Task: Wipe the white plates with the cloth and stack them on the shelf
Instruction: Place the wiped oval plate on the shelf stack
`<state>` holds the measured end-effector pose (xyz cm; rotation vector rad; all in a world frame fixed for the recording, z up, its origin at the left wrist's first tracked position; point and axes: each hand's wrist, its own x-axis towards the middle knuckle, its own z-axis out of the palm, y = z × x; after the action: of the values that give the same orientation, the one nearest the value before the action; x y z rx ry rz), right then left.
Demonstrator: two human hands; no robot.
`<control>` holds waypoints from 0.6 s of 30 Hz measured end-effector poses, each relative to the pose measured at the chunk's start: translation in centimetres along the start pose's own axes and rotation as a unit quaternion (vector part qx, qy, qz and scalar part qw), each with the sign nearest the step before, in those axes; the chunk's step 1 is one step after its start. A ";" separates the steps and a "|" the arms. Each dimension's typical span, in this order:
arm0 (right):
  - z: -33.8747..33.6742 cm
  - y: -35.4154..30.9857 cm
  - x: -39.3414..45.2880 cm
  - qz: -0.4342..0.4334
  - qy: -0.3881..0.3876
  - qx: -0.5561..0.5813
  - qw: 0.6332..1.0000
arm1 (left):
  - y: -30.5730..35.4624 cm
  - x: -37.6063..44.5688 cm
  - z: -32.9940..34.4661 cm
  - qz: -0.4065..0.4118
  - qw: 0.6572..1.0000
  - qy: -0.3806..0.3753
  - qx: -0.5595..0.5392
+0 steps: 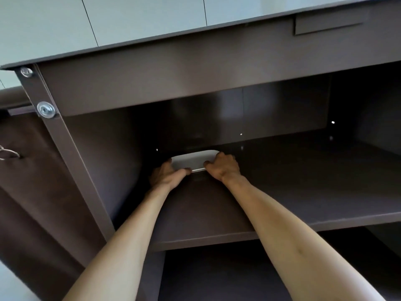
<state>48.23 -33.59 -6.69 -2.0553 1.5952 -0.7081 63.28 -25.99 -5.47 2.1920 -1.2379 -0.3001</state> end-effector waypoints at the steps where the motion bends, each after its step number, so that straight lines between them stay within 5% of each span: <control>1: -0.1 0.0 -0.4 0.001 0.000 -0.009 1.000 | 0.2 -0.4 -0.3 -0.010 1.000 -0.010 0.006; 11: -1.3 -1.3 -6.4 0.010 -0.011 -0.005 1.000 | 1.3 -5.7 -4.1 -0.013 0.992 -0.060 0.114; 18: -10.5 3.1 -15.3 -0.004 0.140 0.009 0.990 | 12.2 -15.7 -2.3 0.269 0.962 0.034 -0.016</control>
<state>36.12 -19.84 -2.46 -2.0195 1.7210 -1.0500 47.27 -16.72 2.24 1.7323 -1.7077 -0.0201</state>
